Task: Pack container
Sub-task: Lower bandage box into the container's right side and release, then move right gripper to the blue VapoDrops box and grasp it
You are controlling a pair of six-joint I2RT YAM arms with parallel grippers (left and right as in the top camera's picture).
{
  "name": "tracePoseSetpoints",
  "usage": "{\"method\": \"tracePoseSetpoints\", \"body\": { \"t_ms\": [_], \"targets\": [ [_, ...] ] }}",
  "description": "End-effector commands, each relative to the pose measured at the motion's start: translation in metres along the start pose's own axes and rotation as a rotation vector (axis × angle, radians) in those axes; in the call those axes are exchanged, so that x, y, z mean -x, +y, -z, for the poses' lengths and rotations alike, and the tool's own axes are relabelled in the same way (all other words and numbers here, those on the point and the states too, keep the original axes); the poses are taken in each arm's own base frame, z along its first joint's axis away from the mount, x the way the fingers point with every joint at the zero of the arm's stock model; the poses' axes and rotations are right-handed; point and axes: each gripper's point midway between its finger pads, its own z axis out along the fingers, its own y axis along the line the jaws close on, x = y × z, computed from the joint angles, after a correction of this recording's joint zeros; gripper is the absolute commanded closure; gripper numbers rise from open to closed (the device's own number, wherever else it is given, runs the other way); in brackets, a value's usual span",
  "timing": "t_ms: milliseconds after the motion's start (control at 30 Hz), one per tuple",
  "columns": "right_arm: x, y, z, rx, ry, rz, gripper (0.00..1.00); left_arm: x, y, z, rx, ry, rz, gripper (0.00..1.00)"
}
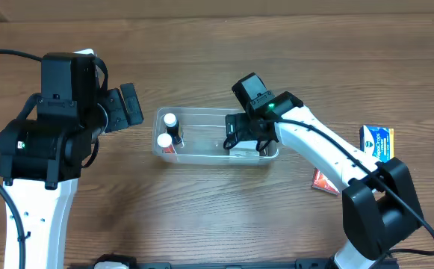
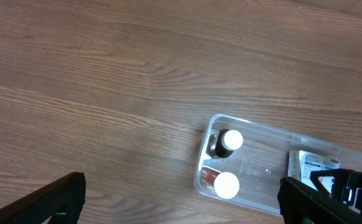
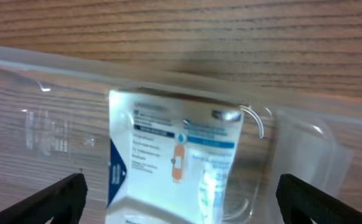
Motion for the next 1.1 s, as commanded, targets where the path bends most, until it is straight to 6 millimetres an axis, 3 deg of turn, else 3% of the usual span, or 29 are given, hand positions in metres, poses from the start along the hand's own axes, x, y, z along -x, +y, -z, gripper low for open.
{"method": "tracePoseSetpoints", "body": {
  "t_ms": [0, 67, 100, 167, 200, 267, 333, 467, 533, 633, 733, 900, 1067],
  "targets": [
    [0.025, -0.003, 0.047, -0.026, -0.113, -0.011, 0.03, 0.003, 0.000, 0.003, -0.008, -0.008, 0.015, 0.00],
    [0.038, -0.009, 0.082, -0.044, -0.196, -0.026, 0.02, 0.002, 0.000, 0.003, -0.006, -0.002, 0.015, 0.00],
    [0.049, -0.021, 0.117, -0.073, -0.284, -0.085, 0.00, 0.001, 0.000, 0.003, -0.005, -0.001, 0.014, 0.00],
    [0.059, -0.044, 0.160, -0.102, -0.387, -0.153, 0.00, 0.001, 0.001, 0.003, -0.004, 0.002, 0.014, 0.00],
    [0.065, -0.070, 0.189, -0.130, -0.463, -0.218, 0.00, 0.001, 0.001, 0.003, -0.004, 0.002, 0.014, 0.00],
    [0.068, -0.108, 0.213, -0.174, -0.527, -0.319, 0.00, 0.001, 0.000, 0.003, -0.004, 0.002, 0.013, 0.00],
    [0.060, -0.164, 0.223, -0.215, -0.515, -0.456, 0.00, 0.001, 0.000, 0.003, -0.005, 0.001, 0.014, 0.00],
    [0.009, -0.216, 0.186, -0.198, -0.251, -0.638, 0.00, 0.001, 0.000, 0.003, -0.005, 0.001, 0.015, 0.00],
    [-0.009, -0.242, 0.168, -0.232, -0.199, -0.717, 0.00, 0.001, 0.000, 0.003, -0.005, 0.001, 0.014, 0.00],
    [-0.021, -0.287, 0.147, -0.269, -0.203, -0.828, 0.00, 0.001, 0.000, 0.003, -0.005, 0.001, 0.014, 0.00],
    [-0.018, -0.324, 0.131, -0.302, -0.206, -0.784, 0.00, 0.001, 0.000, 0.003, -0.005, 0.002, 0.014, 0.00],
    [-0.018, -0.349, 0.088, -0.322, -0.094, -0.619, 0.00, 0.001, 0.000, 0.003, -0.006, 0.002, 0.015, 0.00],
    [-0.027, -0.354, 0.044, -0.303, 0.042, -0.493, 0.00, 0.000, 0.000, 0.003, -0.005, 0.003, 0.014, 0.00]
  ]
}}
